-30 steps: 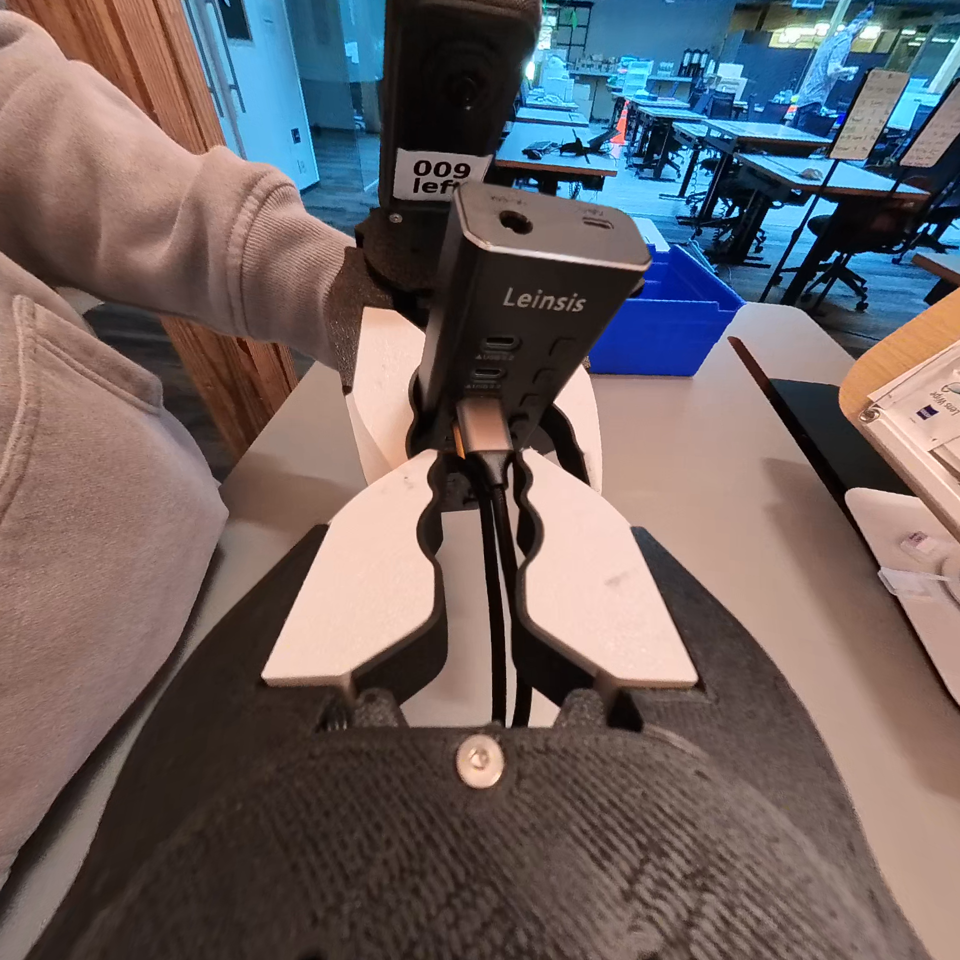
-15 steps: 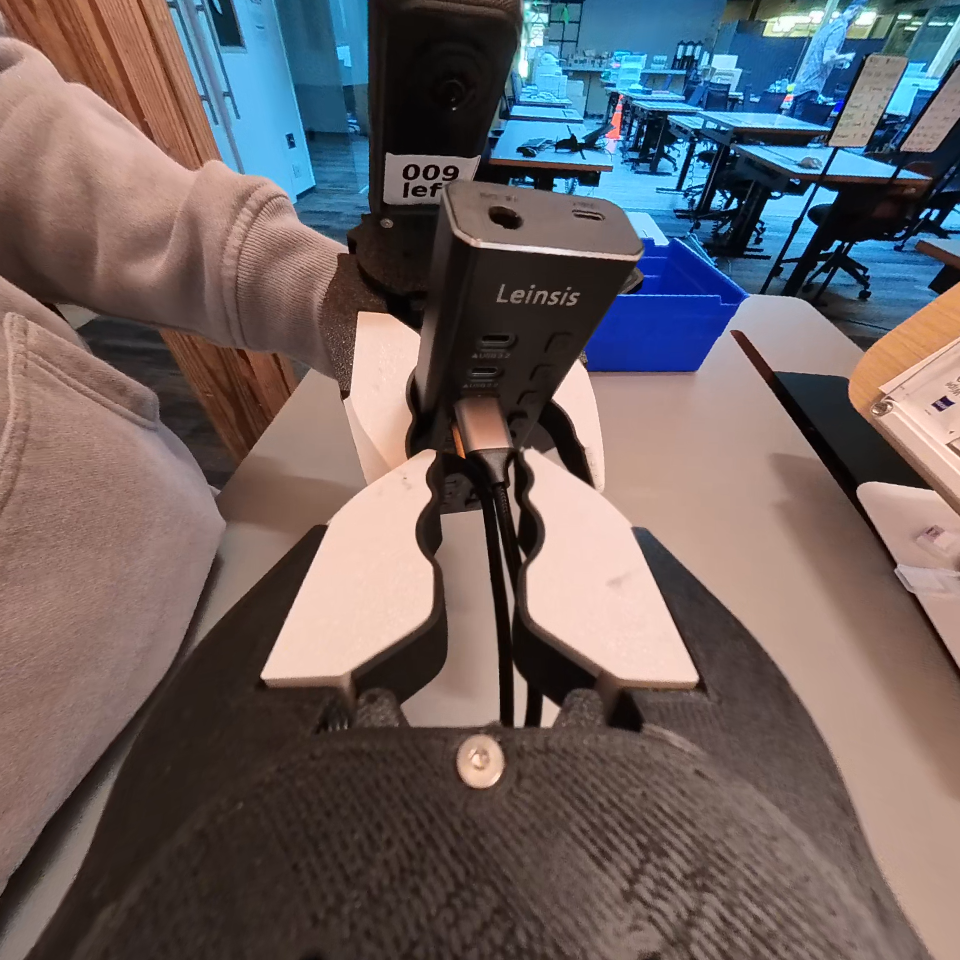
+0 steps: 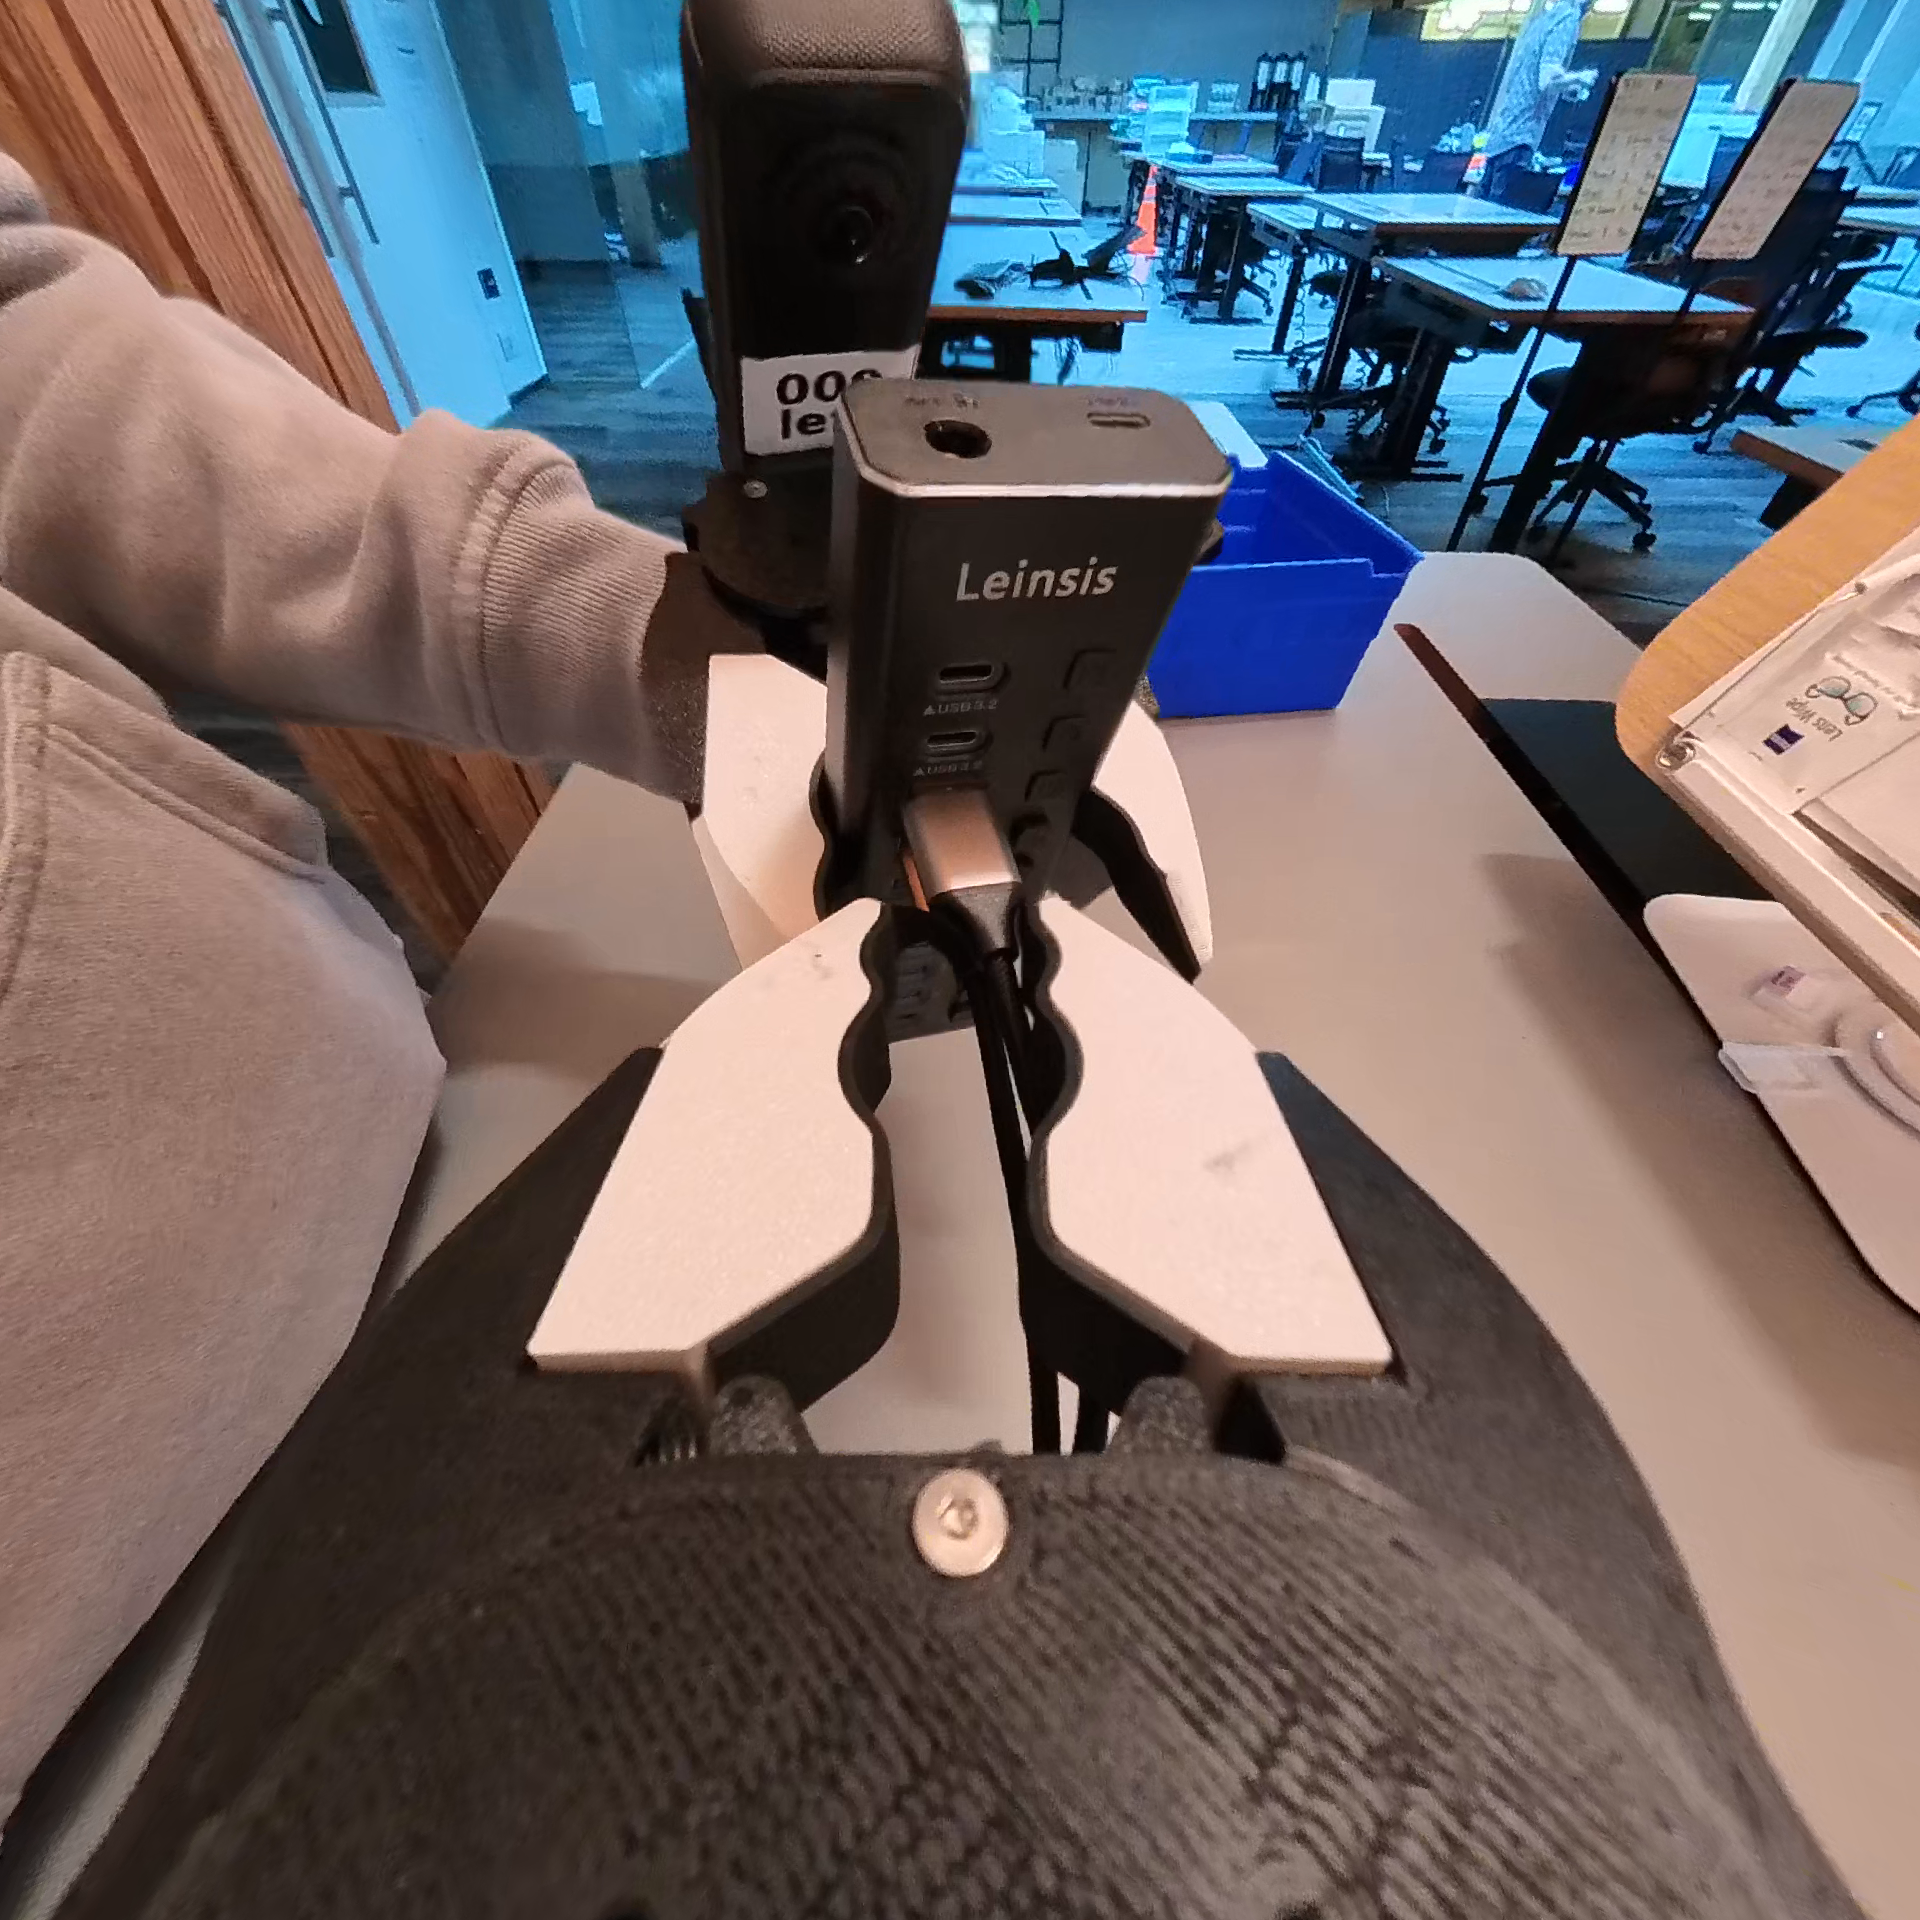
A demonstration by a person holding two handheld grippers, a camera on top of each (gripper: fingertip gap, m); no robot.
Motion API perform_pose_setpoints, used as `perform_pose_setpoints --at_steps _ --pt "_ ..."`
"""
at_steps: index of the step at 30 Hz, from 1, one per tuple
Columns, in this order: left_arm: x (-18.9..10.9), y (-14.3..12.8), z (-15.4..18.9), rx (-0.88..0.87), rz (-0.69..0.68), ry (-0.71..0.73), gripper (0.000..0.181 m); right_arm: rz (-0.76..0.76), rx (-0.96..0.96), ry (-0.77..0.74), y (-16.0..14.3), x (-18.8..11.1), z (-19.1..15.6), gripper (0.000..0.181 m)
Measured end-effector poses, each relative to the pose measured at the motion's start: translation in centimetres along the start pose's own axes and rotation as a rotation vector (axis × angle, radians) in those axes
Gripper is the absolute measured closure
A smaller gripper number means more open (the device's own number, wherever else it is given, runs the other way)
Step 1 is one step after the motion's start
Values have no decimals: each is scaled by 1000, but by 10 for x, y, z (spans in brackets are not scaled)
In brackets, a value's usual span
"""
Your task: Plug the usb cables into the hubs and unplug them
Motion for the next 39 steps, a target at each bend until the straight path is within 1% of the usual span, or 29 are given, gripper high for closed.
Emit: perform_pose_setpoints --at_steps 1,5,8,10,14,17,18,20,21,22,24,26,27,28,29,31,33,34,35,37,39 --pt "0 -1 0 0 11 -5 109 -9 3 -4 1 0 -1 159" --pt "1 -7 -1 -9 51 -38 109 -1 13 -1 4 -2 -3 153" --pt "1 -8 0 -6 92 -64 109 28 61 17 11 -2 -5 157" --pt "1 -9 0 -6 98 -65 109 1 60 3 11 -1 -3 163" --pt "-5 -13 1 -14 124 -71 109 -63 100 34 19 6 -3 165" --pt "-9 -13 1 -50 52 -45 109 -147 65 5 28 12 -6 166" --pt "-11 -12 1 -57 33 -29 109 -150 50 -5 31 14 -7 166" --pt "-14 -7 2 -66 13 -19 108 -132 27 -4 37 16 -10 169" --pt "-15 -2 4 -69 11 -20 108 -70 16 20 43 14 -13 181" --pt "-14 2 8 -45 5 -44 108 -8 22 2 50 13 -14 181" --pt "-10 3 14 34 -85 -58 109 -82 -29 -46 50 13 -12 181" --pt "-8 -2 16 73 -112 -52 110 -136 -44 -20 44 12 -11 181" --pt "-8 -4 14 70 -103 -51 110 -153 -17 25 42 10 -12 179" --pt "-10 -6 12 66 -83 -39 110 -165 6 59 40 8 -15 163" --pt "-12 -6 11 68 -64 -30 110 -175 11 51 38 5 -15 150" --pt "-15 -3 10 73 -27 -39 110 -180 -9 7 32 3 -15 147" --pt "-15 1 10 94 -4 -65 110 -175 -6 38 27 6 -18 154" --pt "-14 2 10 102 -6 -73 110 -174 -15 29 26 8 -19 163" --pt "-13 3 10 110 -6 -78 109 -164 -37 21 26 10 -19 178" --pt "-9 5 11 116 2 -86 110 -118 -63 9 28 12 -21 181" --pt "-8 6 12 115 11 -91 110 -129 -49 22 27 14 -22 172"
Point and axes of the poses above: each gripper's, where its closed fingertips meet, x out along the fingers, y out of its top, z = x × y across the jaws, the point moved 10 cm from there along -x, back along the fingers, and after that the axes turned 3 degrees about -y, right-handed, at the moved point
